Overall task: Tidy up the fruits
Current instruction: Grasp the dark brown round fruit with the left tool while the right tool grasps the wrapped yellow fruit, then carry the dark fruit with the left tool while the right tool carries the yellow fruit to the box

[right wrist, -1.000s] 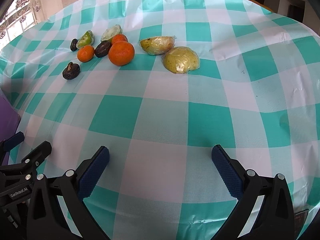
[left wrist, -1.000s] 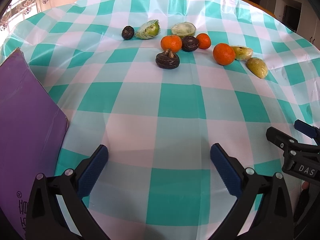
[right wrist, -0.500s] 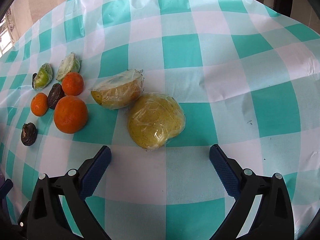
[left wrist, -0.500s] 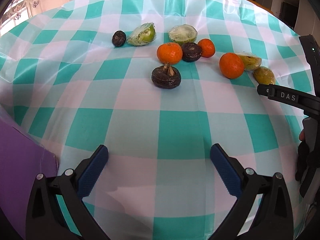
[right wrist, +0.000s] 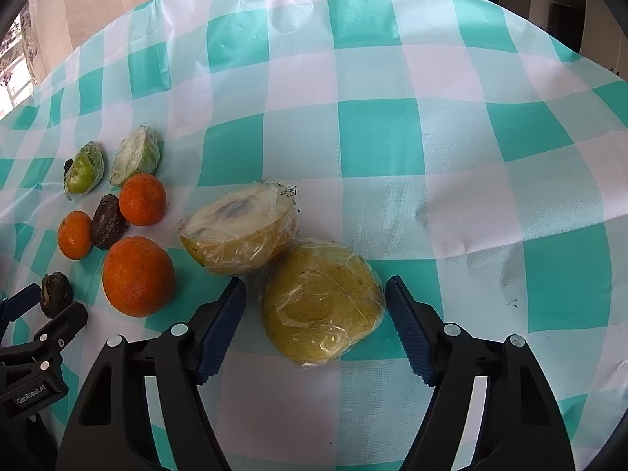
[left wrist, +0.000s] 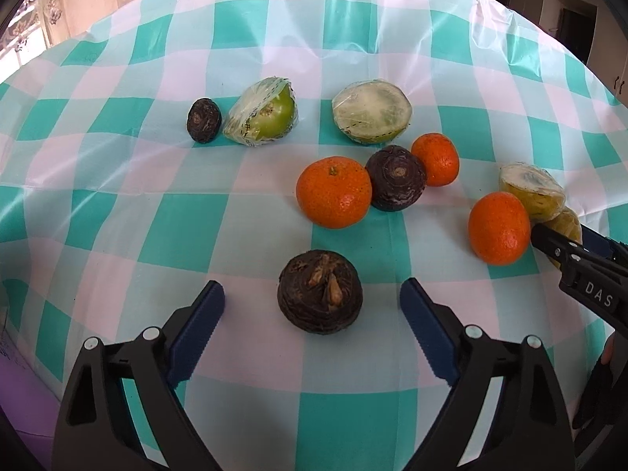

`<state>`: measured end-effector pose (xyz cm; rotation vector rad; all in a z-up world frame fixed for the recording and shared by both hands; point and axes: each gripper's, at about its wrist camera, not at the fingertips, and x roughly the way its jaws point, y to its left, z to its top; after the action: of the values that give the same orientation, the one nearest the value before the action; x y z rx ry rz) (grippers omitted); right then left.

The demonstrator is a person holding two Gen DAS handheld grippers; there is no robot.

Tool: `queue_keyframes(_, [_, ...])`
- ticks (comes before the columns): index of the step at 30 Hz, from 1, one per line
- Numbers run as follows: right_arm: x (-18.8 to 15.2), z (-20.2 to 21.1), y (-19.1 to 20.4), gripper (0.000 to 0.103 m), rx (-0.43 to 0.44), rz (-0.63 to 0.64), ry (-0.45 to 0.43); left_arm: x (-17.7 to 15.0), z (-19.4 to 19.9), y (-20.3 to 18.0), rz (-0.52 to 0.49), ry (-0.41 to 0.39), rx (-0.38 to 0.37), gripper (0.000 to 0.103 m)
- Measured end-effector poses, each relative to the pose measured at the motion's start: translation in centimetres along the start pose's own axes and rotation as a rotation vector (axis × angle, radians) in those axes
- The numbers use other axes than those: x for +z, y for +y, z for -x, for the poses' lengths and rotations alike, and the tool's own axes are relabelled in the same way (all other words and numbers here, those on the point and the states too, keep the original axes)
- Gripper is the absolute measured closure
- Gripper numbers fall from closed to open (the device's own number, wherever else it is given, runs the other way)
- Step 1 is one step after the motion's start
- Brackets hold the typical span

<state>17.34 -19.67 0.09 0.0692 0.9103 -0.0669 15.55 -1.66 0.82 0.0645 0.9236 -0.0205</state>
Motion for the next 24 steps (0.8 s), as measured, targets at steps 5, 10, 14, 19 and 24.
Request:
queue_keyframes(5, [-0.4, 0.2, 0.8, 0.038, -0.005, -0.006, -0.007, 0.5, 0.5, -0.9, -0.034, -0.049, 0.006, 0.042])
queue_keyframes(10, [-1.3, 0.9, 0.1, 0.043, -0.007, -0.011, -0.015, -0.5, 0.8, -1.9, -0.057, -0.052, -0.011, 0.063])
queue_keyframes(14, [-1.3, 1.0, 0.1, 0.043, -0.003, -0.014, -0.016, -1.2, 1.1, -1.5, -0.019, -0.045, -0.023, 0.064])
queue_keyframes(19, [-1.4, 1.5, -1.0, 0.044, 0.019, -0.033, -0.021, -2.2, 1.5, -0.1, 0.051, -0.043, -0.075, 0.064])
queue_keyframes(24, [-1.7, 2.1, -2.1, 0.044, 0.05, -0.072, -0.031, -3.7, 2.9, 1.1, 0.13, -0.065, -0.13, 0.064])
